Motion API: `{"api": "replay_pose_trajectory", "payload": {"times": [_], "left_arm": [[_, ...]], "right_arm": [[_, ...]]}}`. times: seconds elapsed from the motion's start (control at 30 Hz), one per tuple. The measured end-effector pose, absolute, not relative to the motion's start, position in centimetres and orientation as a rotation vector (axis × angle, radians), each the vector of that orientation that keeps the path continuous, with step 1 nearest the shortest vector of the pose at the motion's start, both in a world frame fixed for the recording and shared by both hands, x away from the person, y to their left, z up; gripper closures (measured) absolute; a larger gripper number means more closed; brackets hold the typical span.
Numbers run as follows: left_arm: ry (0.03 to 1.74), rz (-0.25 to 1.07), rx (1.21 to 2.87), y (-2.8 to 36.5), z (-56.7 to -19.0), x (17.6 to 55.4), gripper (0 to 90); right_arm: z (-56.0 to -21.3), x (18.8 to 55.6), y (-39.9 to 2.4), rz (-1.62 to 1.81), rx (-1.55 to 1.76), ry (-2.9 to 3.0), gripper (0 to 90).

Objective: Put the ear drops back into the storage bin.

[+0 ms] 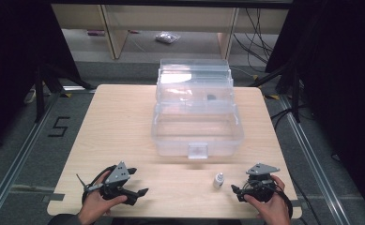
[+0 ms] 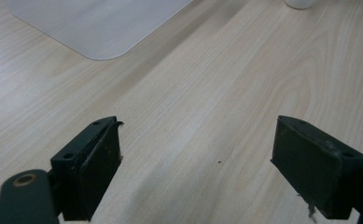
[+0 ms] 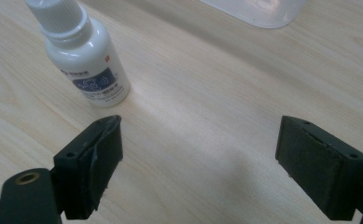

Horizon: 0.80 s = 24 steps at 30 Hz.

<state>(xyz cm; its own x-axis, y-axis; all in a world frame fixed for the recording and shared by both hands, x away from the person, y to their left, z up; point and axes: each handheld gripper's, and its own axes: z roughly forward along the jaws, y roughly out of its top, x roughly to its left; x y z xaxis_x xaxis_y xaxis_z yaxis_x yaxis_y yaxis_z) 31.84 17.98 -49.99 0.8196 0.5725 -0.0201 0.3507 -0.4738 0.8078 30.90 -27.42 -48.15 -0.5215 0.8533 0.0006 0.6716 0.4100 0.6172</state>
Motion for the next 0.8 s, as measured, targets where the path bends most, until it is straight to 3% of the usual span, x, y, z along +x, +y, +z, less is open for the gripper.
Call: {"api": "replay_pose_trajectory", "payload": {"times": [0.8], "left_arm": [[0.690, 0.318, 2.111, 18.0, -50.1, 31.9, 14.9]], "right_arm": [[-47.0, 30.7, -26.5, 0.744, 1.229, 2.475, 18.6]]}}
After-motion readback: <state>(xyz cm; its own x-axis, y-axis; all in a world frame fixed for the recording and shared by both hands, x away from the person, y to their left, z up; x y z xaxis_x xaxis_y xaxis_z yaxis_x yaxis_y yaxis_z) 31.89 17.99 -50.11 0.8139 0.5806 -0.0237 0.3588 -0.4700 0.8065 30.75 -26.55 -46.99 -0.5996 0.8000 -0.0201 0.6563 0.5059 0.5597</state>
